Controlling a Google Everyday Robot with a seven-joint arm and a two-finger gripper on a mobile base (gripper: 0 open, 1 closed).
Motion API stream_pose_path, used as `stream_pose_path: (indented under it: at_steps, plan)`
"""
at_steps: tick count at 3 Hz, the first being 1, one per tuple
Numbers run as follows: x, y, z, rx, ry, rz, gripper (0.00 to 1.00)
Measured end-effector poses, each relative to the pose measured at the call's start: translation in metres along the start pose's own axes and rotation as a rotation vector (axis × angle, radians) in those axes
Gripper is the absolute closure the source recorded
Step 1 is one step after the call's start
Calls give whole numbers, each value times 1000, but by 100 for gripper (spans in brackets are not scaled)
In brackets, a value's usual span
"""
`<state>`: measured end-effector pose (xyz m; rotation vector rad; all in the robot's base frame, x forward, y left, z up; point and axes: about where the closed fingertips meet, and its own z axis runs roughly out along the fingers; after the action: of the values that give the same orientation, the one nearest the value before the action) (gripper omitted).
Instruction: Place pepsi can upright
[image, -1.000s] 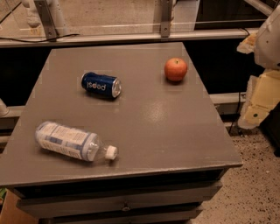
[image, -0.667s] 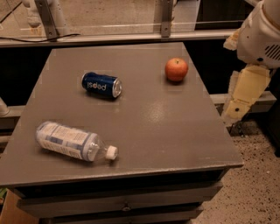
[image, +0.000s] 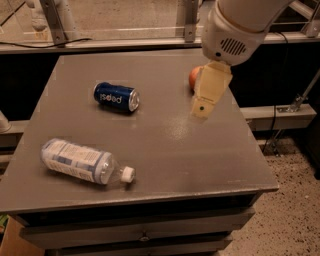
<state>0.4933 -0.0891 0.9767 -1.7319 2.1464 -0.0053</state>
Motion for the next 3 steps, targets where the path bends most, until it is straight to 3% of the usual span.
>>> stream_pose_path:
  at_steps: [1, 2, 3]
  plan:
    - [-44, -2, 26, -31, -59, 26, 0]
    - [-45, -2, 27, -31, -61, 29, 0]
    - [-71, -13, 45, -20, -110, 35, 0]
